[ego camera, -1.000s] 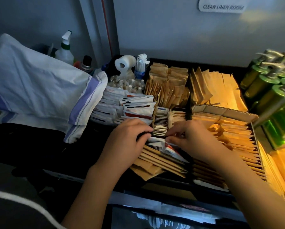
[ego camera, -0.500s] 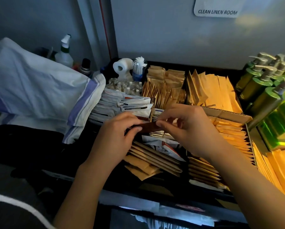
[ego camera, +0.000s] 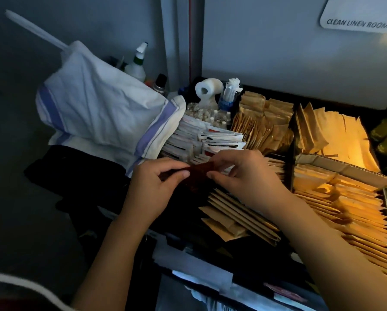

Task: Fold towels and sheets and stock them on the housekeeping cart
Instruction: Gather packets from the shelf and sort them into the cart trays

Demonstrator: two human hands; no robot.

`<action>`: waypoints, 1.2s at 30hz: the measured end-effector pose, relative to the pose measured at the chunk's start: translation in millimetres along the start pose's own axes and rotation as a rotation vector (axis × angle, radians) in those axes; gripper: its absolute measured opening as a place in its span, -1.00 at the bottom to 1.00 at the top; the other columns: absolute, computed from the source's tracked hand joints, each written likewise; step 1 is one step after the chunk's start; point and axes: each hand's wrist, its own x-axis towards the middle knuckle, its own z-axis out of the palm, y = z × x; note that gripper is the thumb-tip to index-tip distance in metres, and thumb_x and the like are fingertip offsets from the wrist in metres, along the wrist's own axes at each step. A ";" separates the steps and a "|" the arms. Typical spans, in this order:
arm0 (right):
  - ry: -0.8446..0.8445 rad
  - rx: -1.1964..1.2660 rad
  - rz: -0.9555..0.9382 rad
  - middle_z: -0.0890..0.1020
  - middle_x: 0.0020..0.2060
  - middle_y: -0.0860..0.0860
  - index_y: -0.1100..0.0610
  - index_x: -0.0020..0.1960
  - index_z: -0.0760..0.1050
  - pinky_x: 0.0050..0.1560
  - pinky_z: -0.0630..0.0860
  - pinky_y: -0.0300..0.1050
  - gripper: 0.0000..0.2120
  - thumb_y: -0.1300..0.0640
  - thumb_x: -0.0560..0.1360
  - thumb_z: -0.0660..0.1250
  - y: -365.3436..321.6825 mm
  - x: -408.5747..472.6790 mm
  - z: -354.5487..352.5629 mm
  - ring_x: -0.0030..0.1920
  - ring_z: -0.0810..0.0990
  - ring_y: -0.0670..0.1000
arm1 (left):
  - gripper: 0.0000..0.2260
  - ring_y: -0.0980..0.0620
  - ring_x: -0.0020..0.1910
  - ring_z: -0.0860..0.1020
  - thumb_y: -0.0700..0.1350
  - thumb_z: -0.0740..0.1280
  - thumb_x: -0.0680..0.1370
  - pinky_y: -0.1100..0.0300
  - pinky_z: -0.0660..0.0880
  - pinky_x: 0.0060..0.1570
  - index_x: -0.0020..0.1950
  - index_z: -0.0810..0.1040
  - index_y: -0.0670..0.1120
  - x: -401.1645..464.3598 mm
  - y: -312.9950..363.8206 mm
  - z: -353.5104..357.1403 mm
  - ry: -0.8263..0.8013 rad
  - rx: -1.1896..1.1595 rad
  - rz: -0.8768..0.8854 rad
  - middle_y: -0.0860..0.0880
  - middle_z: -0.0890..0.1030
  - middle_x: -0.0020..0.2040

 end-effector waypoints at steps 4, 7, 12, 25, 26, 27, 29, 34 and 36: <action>0.006 -0.039 -0.026 0.67 -0.21 -0.20 -0.04 0.05 0.70 -0.16 0.58 -0.18 -0.86 0.09 0.50 0.54 -4.0 -1.9 5.8 -0.18 0.62 -0.19 | -0.81 0.19 -0.01 0.67 -0.21 0.54 0.49 0.35 0.54 0.02 0.01 0.75 0.07 -6.2 -3.8 -3.3 0.020 0.024 -0.049 0.22 0.70 -0.05; -0.029 -0.057 -0.079 0.63 -0.20 -0.23 -0.02 0.08 0.71 -0.19 0.51 -0.31 -0.84 0.12 0.51 0.52 -9.3 -3.4 5.0 -0.20 0.58 -0.22 | -0.81 0.13 0.06 0.67 -0.19 0.54 0.50 0.24 0.57 0.08 0.08 0.74 0.04 -9.2 0.1 -11.7 0.016 0.049 -0.033 0.19 0.70 -0.01; 0.025 -0.059 -0.137 0.67 -0.11 -0.20 0.02 0.13 0.71 -0.15 0.52 -0.35 -0.81 0.13 0.52 0.50 -23.0 -6.1 -3.0 -0.16 0.60 -0.22 | -0.79 0.13 0.06 0.67 -0.21 0.53 0.51 0.27 0.55 0.06 0.10 0.74 0.00 -9.2 11.7 -21.3 0.037 0.090 0.072 0.18 0.70 -0.01; -0.211 -0.197 -0.105 0.57 -0.12 -0.08 0.03 0.13 0.68 -0.14 0.53 -0.08 -0.78 0.09 0.49 0.48 -14.0 -13.1 48.9 -0.21 0.47 -0.11 | -0.85 0.12 -0.07 0.65 -0.30 0.49 0.51 0.08 0.58 -0.04 -0.05 0.72 -0.05 -10.1 -17.6 -6.7 -0.152 0.226 0.121 0.14 0.67 -0.10; -0.208 -0.206 -0.087 0.57 -0.14 -0.10 0.02 0.09 0.68 -0.15 0.54 -0.05 -0.80 0.08 0.47 0.48 -11.9 -14.2 46.4 -0.22 0.48 -0.11 | -0.84 0.12 -0.07 0.65 -0.31 0.49 0.52 0.09 0.57 -0.05 -0.06 0.71 -0.04 -10.5 -20.7 -9.1 -0.141 0.235 0.117 0.14 0.66 -0.10; -0.207 -0.217 -0.074 0.56 -0.15 -0.11 0.01 0.04 0.68 -0.16 0.55 -0.02 -0.85 0.08 0.47 0.48 -9.8 -15.1 43.4 -0.21 0.50 -0.09 | -0.83 0.11 -0.07 0.65 -0.31 0.48 0.52 0.10 0.57 -0.05 -0.07 0.70 -0.04 -10.6 -23.1 -11.4 -0.127 0.242 0.115 0.15 0.66 -0.11; -0.207 -0.225 -0.072 0.55 -0.19 -0.12 0.01 -0.04 0.68 -0.17 0.56 0.01 -0.93 0.09 0.48 0.46 -7.1 -15.5 39.3 -0.20 0.54 -0.06 | -0.83 0.11 -0.06 0.64 -0.30 0.48 0.52 0.11 0.56 -0.05 -0.06 0.68 -0.02 -11.0 -23.8 -14.0 -0.120 0.258 0.118 0.16 0.64 -0.10; -0.192 -0.312 -0.081 0.52 -0.16 -0.10 0.01 -0.08 0.64 -0.19 0.54 0.02 -0.88 0.06 0.55 0.33 -9.5 -16.4 54.1 -0.18 0.57 0.02 | -0.86 0.12 -0.03 0.63 -0.22 0.54 0.49 0.10 0.58 0.01 -0.02 0.75 -0.01 -12.9 -19.2 -6.1 -0.188 0.310 0.151 0.15 0.64 -0.06; -0.175 -0.346 -0.071 0.53 -0.13 -0.09 0.00 -0.04 0.65 -0.22 0.51 -0.03 -0.85 0.04 0.58 0.30 -9.4 -16.8 61.3 -0.16 0.58 0.03 | -0.90 0.09 -0.05 0.59 -0.21 0.54 0.48 0.03 0.57 0.01 -0.06 0.76 -0.02 -12.1 -20.2 -3.2 -0.179 0.367 0.112 0.14 0.63 -0.09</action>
